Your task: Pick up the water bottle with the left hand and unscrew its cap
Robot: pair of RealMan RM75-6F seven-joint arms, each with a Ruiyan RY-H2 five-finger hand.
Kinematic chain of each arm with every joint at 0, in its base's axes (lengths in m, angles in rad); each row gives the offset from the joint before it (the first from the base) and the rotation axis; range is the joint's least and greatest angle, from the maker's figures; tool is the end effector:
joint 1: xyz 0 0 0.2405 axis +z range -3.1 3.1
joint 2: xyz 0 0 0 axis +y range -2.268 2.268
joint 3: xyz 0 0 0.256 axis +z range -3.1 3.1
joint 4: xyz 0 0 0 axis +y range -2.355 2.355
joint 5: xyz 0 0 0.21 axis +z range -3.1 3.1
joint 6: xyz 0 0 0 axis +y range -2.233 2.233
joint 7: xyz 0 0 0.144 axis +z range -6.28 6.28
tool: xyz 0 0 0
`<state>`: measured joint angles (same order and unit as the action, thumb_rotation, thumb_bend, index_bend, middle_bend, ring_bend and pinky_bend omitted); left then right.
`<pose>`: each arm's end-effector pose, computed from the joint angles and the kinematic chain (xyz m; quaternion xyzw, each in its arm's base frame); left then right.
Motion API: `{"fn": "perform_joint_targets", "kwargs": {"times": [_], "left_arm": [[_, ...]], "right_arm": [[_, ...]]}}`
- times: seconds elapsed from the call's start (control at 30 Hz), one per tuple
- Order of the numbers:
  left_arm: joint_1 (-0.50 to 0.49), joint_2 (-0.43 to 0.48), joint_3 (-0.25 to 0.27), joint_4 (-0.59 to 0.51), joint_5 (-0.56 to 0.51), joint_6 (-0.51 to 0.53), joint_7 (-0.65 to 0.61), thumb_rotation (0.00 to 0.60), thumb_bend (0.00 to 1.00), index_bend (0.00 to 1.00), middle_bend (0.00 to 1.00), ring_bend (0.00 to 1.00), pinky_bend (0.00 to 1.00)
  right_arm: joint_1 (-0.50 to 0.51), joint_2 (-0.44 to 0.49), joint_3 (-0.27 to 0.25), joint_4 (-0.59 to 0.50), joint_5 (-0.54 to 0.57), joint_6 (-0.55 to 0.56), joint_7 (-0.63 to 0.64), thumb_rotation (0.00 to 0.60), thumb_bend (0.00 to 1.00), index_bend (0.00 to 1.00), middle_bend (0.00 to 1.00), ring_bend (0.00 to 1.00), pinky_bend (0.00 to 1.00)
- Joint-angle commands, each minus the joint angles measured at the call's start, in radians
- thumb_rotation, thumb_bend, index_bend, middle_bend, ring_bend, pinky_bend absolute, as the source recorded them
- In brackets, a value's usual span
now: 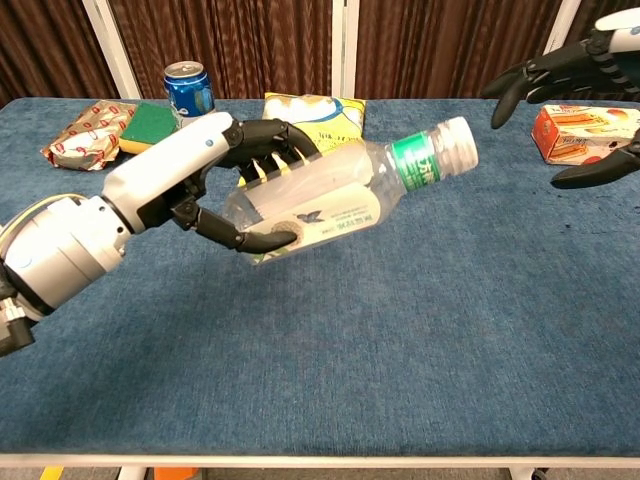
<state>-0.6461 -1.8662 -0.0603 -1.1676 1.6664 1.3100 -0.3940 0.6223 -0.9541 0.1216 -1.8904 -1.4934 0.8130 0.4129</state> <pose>-0.1166 0.2786 -0.0728 -0.6516 -0.4250 -0.6005 0.1849 -0.1612 -0.2872 0.1076 0.7164 -0.5189 0.3931 0.2509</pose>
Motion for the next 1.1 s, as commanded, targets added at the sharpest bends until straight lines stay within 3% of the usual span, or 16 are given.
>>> {"fn": "perform_joint_targets", "kwargs": {"times": [0.03,1.1], "left_arm": [[-0.001,0.001,-0.007,-0.013,-0.009,-0.004,0.009,0.6,0.35,0.48,0.49,0.45,0.53],[-0.015,-0.017,-0.006,0.009,-0.02,-0.007,0.033,0.6,0.35,0.48,0.49,0.45,0.52]], "right_arm": [[0.009,-0.005,0.003,0.0,0.008,-0.005,-0.008,0.6,0.1,0.3,0.07,0.0,0.0],[0.035,-0.005,-0.011,-0.011,-0.008,0.017,0.012,0.6,0.1,0.3,0.07,0.0,0.0]]}}
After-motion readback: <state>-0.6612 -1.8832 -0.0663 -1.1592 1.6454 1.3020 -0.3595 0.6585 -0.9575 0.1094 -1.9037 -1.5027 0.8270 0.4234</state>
